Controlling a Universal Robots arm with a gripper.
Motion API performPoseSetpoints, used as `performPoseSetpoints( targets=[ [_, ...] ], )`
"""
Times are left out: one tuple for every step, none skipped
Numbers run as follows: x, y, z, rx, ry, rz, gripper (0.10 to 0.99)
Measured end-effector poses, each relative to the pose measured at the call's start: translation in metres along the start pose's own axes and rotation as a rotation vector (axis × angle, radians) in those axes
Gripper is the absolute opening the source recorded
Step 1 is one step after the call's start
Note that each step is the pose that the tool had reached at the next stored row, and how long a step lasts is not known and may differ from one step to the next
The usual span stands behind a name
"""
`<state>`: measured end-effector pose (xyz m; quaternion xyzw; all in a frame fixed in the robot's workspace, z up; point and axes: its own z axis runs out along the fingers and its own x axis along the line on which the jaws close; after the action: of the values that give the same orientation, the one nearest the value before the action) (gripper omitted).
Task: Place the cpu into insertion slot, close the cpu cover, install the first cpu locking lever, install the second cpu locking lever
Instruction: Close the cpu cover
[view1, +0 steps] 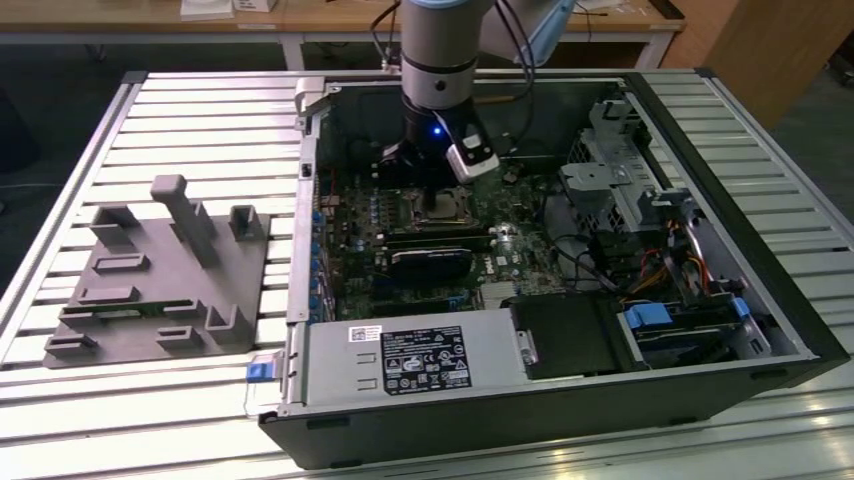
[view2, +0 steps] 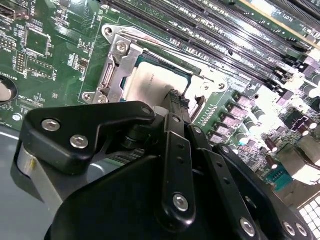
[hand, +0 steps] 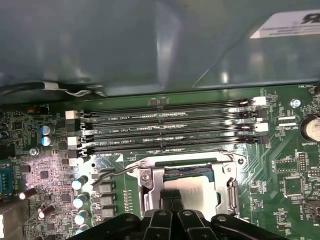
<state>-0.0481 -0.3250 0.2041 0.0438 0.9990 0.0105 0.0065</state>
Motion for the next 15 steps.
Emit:
performPoseSetpoints(
  targets=[
    [-0.0008, 0.0001, -0.0004, 0.000, 0.0012, 0.000, 0.106],
    [-0.0019, 0.0002, -0.0006, 0.000, 0.0026, 0.000, 0.106],
    [-0.0026, 0.0002, -0.0007, 0.000, 0.0034, 0.000, 0.106],
    [-0.0027, 0.0002, -0.0007, 0.000, 0.0034, 0.000, 0.106],
    [-0.0027, 0.0002, -0.0007, 0.000, 0.0035, 0.000, 0.106],
    [-0.0021, 0.0002, -0.0007, 0.000, 0.0035, 0.000, 0.106],
    [-0.0009, 0.0001, -0.0005, 0.000, 0.0032, 0.000, 0.106],
    [0.0004, 0.0000, -0.0004, 0.000, 0.0029, 0.000, 0.106],
    [0.0020, -0.0002, -0.0004, 0.000, 0.0027, 0.000, 0.106],
    [0.0038, -0.0004, -0.0003, 0.000, 0.0025, 0.000, 0.106],
    [0.0057, -0.0005, -0.0002, 0.000, 0.0022, 0.000, 0.106],
    [0.0075, -0.0007, 0.0000, 0.000, 0.0019, 0.000, 0.106],
    [0.0094, -0.0008, 0.0002, 0.000, 0.0017, 0.000, 0.106],
    [0.0105, -0.0009, 0.0005, 0.000, 0.0015, 0.000, 0.106],
    [0.0107, -0.0009, 0.0009, 0.000, 0.0015, 0.000, 0.106]
  ],
)
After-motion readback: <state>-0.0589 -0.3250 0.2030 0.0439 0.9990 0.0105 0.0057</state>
